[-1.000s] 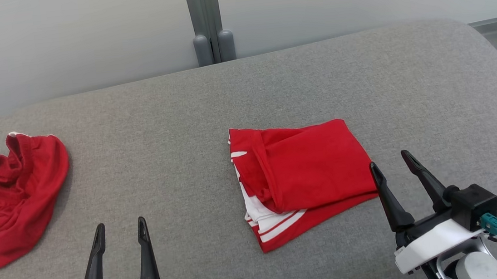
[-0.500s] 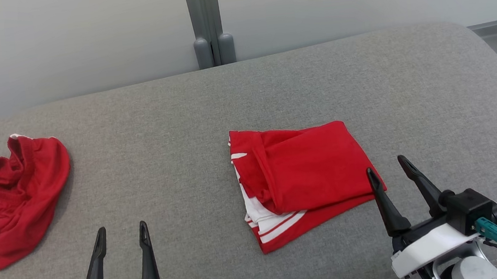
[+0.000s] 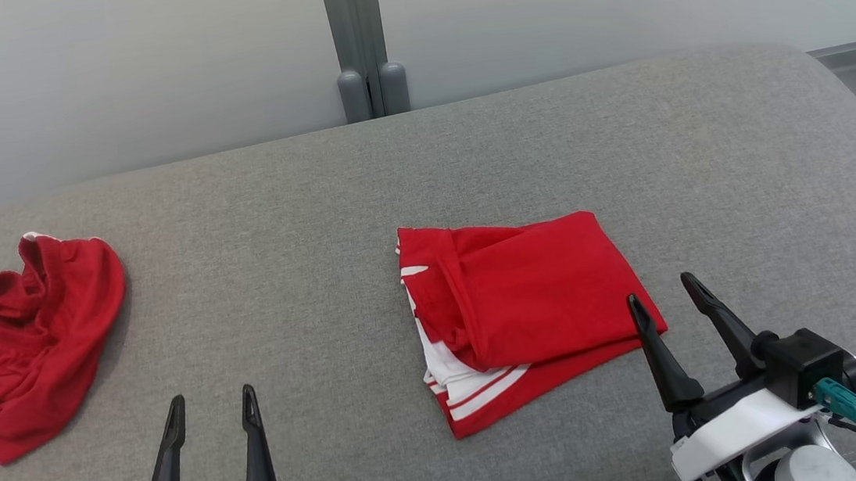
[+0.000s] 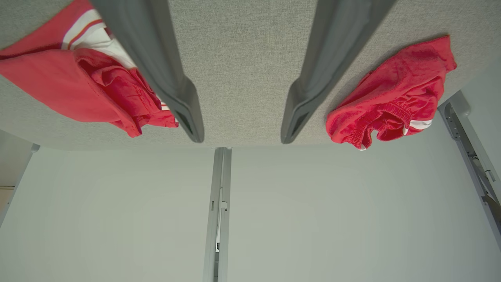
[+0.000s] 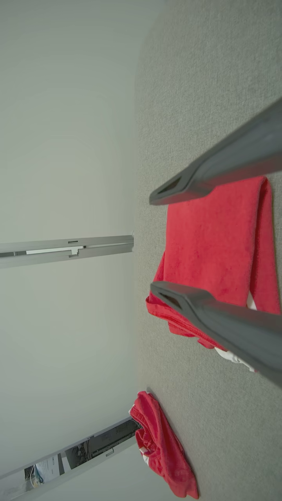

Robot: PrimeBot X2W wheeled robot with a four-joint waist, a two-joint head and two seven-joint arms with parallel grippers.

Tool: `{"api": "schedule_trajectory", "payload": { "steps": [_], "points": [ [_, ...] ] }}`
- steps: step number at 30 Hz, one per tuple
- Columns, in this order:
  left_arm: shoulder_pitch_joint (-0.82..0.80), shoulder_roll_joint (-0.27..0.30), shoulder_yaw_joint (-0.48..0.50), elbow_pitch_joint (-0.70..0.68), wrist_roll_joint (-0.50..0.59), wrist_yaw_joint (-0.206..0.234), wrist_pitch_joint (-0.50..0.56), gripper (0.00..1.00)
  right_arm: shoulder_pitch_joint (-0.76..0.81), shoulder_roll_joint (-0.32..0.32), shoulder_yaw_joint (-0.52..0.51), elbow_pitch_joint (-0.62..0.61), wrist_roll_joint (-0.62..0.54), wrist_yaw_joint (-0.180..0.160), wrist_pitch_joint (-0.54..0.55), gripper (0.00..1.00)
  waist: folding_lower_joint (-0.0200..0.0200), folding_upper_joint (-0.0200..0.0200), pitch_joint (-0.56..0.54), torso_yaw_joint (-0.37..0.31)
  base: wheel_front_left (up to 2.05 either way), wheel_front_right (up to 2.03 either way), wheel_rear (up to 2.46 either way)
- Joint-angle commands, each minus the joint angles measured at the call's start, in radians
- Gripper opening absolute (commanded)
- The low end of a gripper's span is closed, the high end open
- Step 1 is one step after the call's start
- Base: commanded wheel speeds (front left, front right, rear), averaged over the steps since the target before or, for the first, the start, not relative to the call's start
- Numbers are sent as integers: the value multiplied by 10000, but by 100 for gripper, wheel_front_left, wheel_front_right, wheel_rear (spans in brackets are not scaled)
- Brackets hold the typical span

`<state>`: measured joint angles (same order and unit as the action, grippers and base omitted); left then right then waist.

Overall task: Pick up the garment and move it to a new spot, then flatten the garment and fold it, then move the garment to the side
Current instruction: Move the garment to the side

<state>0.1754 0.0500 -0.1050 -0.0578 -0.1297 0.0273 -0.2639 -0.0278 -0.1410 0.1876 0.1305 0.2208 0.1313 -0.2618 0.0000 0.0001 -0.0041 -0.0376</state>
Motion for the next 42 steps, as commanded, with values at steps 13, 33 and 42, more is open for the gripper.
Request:
{"api": "schedule_trajectory", "payload": {
  "steps": [13,33,42],
  "points": [
    [164,13,-46,86,84,9,-4,100,39,84,-57,37,361,-12,-43,100,0,-1,-73,154,0,0,0],
    [-433,14,-424,-95,47,40,-4,100,-1351,-554,677,944,1322,-12,-37,100,0,-1,958,498,0,0,0],
    [-1136,14,-787,-127,74,-55,-4,100,-3278,-1769,1577,3359,3204,-12,-19,100,0,-1,2068,847,0,0,0]
  ]
}}
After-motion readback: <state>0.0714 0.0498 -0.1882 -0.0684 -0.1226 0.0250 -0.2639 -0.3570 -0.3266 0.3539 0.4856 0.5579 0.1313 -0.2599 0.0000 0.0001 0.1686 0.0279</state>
